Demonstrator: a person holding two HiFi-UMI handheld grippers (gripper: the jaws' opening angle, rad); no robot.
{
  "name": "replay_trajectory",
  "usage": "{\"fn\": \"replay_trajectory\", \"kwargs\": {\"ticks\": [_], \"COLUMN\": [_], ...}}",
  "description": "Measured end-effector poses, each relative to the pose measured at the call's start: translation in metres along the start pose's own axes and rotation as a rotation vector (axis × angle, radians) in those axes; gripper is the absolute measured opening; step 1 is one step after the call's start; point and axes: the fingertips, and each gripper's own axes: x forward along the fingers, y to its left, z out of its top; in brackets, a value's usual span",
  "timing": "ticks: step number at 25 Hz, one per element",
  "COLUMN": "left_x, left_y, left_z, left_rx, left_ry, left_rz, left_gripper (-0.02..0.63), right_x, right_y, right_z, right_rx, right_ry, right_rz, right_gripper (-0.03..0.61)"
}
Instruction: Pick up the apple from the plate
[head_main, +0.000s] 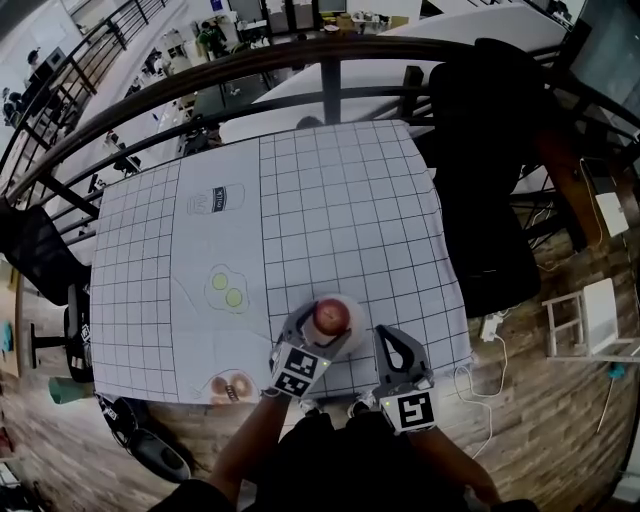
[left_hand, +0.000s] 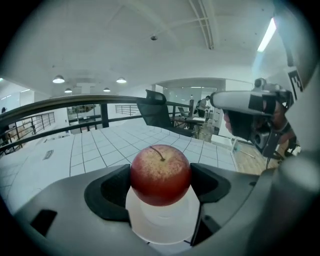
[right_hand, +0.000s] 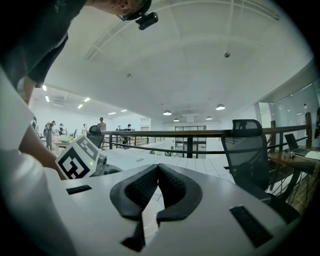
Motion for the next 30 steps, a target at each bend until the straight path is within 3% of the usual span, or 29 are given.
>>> {"fn": "replay_trajectory", "kwargs": {"ticks": [7,16,30], "left_x": [-0.036,-0.089,-0.151], "left_y": [0.002,-0.012,-0.01], "left_z": [0.052,0.104,0.14], "left_rx": [-0.015,0.065,0.041], "left_ry": [-0.108,-0.206,-0.412], "left_rz": [0.018,0.002,0.078], "left_gripper": [0.391,0.391,0.391], "right_x": [0.001,0.001,-0.006], "right_y": [0.011,0.014,0.022], "right_z": [0.004,0.025,0.081], "right_rx": [-0.048,-0.077,-0.093], "right_ry": [-0.017,-0.084,-0.176], "right_rz": [0.017,0.016,0.044], "right_gripper": [0.025,0.025,0.025]}}
